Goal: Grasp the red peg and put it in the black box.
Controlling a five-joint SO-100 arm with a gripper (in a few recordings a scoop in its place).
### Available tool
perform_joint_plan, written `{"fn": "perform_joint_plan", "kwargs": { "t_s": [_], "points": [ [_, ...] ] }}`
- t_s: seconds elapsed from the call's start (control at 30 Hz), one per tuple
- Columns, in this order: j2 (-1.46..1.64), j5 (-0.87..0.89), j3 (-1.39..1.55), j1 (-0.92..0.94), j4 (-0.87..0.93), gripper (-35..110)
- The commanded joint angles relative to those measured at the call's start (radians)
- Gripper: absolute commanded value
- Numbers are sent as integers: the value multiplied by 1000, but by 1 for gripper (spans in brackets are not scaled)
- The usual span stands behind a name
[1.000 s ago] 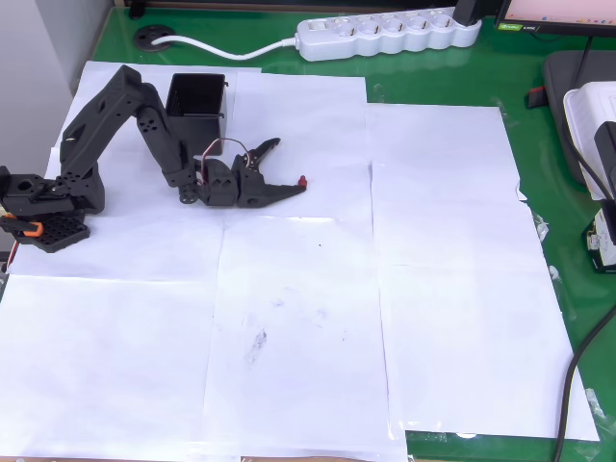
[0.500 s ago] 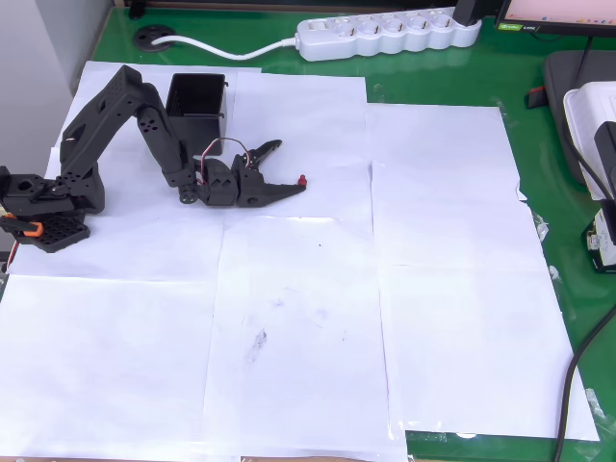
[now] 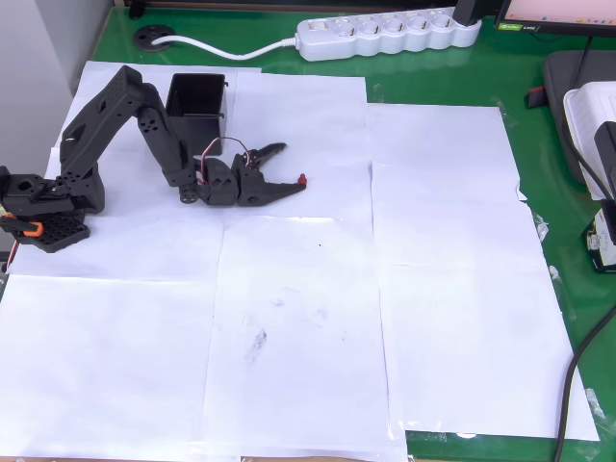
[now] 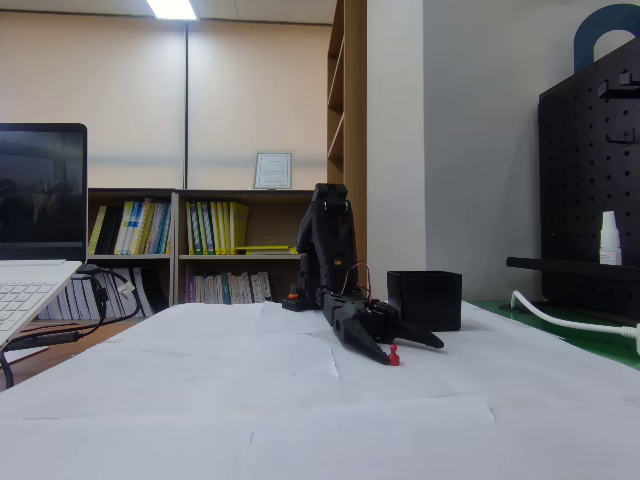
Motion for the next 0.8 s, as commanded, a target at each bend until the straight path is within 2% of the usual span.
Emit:
{"fn": "perform_joint_plan", "kwargs": {
  "t_s": [0.0,0.6,0.77],
  "points": [
    [8,-5,3,-9,-6,0],
    [14,-14,8,-9,-8,0],
    [-92,29,3,-6,12,0]
  ]
}}
